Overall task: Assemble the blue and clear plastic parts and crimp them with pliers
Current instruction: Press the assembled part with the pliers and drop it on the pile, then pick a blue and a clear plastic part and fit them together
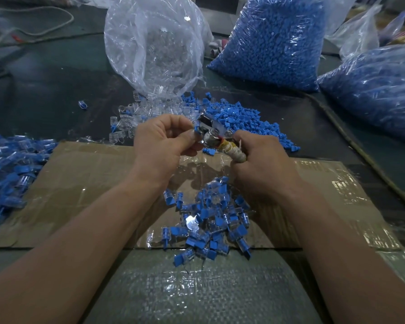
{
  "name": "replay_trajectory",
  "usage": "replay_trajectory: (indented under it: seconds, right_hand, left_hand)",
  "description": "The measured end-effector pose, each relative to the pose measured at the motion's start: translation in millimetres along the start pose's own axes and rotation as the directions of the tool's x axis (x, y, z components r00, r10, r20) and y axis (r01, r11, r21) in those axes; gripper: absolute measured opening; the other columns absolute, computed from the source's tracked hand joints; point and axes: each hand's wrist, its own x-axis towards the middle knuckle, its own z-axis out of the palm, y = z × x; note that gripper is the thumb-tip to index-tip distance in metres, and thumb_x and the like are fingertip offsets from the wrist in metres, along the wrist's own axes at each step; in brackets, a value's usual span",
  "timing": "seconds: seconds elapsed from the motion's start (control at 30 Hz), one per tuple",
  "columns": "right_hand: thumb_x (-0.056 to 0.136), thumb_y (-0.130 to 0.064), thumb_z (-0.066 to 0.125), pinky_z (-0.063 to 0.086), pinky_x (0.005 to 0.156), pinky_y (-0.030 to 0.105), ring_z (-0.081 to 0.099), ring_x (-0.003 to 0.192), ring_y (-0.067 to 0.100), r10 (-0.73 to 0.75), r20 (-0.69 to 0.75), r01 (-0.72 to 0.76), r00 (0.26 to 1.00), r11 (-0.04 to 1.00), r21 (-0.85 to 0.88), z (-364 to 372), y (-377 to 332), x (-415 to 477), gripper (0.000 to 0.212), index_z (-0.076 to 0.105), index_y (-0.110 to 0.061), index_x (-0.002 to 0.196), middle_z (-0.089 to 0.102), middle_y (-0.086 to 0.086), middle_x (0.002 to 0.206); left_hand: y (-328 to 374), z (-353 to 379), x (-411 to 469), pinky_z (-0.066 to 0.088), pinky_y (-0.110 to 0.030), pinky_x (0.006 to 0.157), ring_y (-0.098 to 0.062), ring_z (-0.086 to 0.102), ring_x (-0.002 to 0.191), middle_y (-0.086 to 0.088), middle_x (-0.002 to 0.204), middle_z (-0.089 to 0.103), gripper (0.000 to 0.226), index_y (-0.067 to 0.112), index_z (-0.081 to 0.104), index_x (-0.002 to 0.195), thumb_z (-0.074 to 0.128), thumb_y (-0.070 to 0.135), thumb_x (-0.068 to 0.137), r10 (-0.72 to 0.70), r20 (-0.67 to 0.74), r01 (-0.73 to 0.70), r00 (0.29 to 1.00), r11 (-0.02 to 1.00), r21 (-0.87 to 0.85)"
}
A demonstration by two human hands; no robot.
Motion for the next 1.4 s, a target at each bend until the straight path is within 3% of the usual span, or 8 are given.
replay_trajectory:
  seconds: [0.17,0.43,0.63,0.77,0.9,1.2,1.3,1.4]
  right_hand:
    - [0.076,-0.018,0.055,0.041,0.061,0.028,0.050,0.068,0.017,-0.004,-0.035,0.005,0.999,1.000,0.003,1.1,-0.9,-1.6,0.007,0.055,-0.013,0.082,0.054,-0.001,0.071]
    - [0.075,-0.015,0.062,0.026,0.054,0.022,0.037,0.065,0.002,-0.022,-0.041,0.021,0.999,1.000,-0.017,4.8,8.2,1.1,0.022,0.044,-0.026,0.078,0.043,-0.012,0.072]
    - [0.072,-0.012,0.063,0.026,0.050,0.025,0.041,0.062,0.006,0.071,-0.118,-0.069,0.990,0.997,0.019,-3.6,22.8,0.1,0.014,0.054,-0.018,0.081,0.049,-0.007,0.070]
    - [0.072,-0.035,0.074,0.032,0.053,0.023,0.042,0.065,0.005,0.110,-0.022,-0.111,0.994,0.992,-0.067,-11.7,33.1,3.7,0.030,0.054,-0.019,0.085,0.049,-0.008,0.073]
    - [0.059,-0.054,0.076,0.030,0.054,0.023,0.040,0.068,0.001,0.167,0.102,-0.156,0.981,0.982,-0.104,-16.5,37.6,3.8,0.048,0.047,-0.027,0.086,0.045,-0.015,0.075]
    - [0.049,-0.058,0.077,0.039,0.073,0.031,0.048,0.087,0.011,0.216,0.304,-0.179,0.928,0.973,-0.146,-20.3,33.8,1.5,0.061,0.048,-0.031,0.095,0.047,-0.018,0.086]
    - [0.049,-0.055,0.078,0.040,0.075,0.030,0.047,0.090,0.010,0.189,0.333,-0.159,0.924,0.980,-0.116,-23.2,35.2,-0.1,0.061,0.048,-0.033,0.097,0.046,-0.017,0.091]
    - [0.051,-0.052,0.080,0.033,0.069,0.024,0.042,0.089,0.007,0.167,0.361,-0.135,0.917,0.984,-0.113,-26.3,38.2,-2.0,0.068,0.048,-0.032,0.108,0.039,-0.020,0.092]
  left_hand:
    - [-0.2,-0.9,0.9,0.053,-0.018,0.055,-0.011,0.065,0.058,0.002,0.062,0.066,0.018,0.011,0.060,0.073,0.062,-0.006,0.079,0.003,0.003,-0.003,1.000,1.000,0.015]
    - [0.6,-1.3,0.3,0.053,-0.019,0.055,-0.013,0.065,0.057,0.000,0.062,0.066,0.018,0.010,0.061,0.073,0.061,-0.007,0.080,-0.028,0.019,0.028,0.999,0.999,-0.023]
    - [4.1,-11.1,7.0,0.051,-0.019,0.049,-0.013,0.063,0.051,-0.002,0.057,0.066,0.014,0.009,0.061,0.070,0.062,-0.004,0.078,-0.168,0.064,0.169,0.984,0.985,-0.019]
    - [6.5,-19.7,7.9,0.049,-0.019,0.048,-0.013,0.063,0.054,-0.002,0.060,0.067,0.005,0.012,0.069,0.066,0.069,0.007,0.065,-0.226,0.221,0.221,0.949,0.974,0.047]
    - [8.4,-24.5,9.5,0.038,-0.015,0.038,-0.007,0.052,0.041,-0.001,0.055,0.064,0.005,0.015,0.070,0.061,0.071,0.014,0.056,-0.284,0.322,0.244,0.903,0.957,0.159]
    - [11.0,-24.9,8.7,0.030,-0.012,0.036,-0.003,0.039,0.038,-0.004,0.060,0.068,0.021,0.012,0.073,0.066,0.071,0.030,0.055,-0.385,0.552,0.212,0.740,0.912,0.352]
    - [9.9,-24.8,9.4,0.031,-0.012,0.035,-0.003,0.037,0.036,-0.002,0.060,0.067,0.020,0.014,0.072,0.064,0.070,0.031,0.056,-0.360,0.471,0.229,0.805,0.922,0.313]
    - [3.5,-25.8,15.9,0.033,-0.011,0.035,-0.002,0.041,0.034,0.001,0.056,0.066,0.009,0.016,0.070,0.066,0.068,0.012,0.073,-0.252,0.168,0.220,0.953,0.957,0.189]
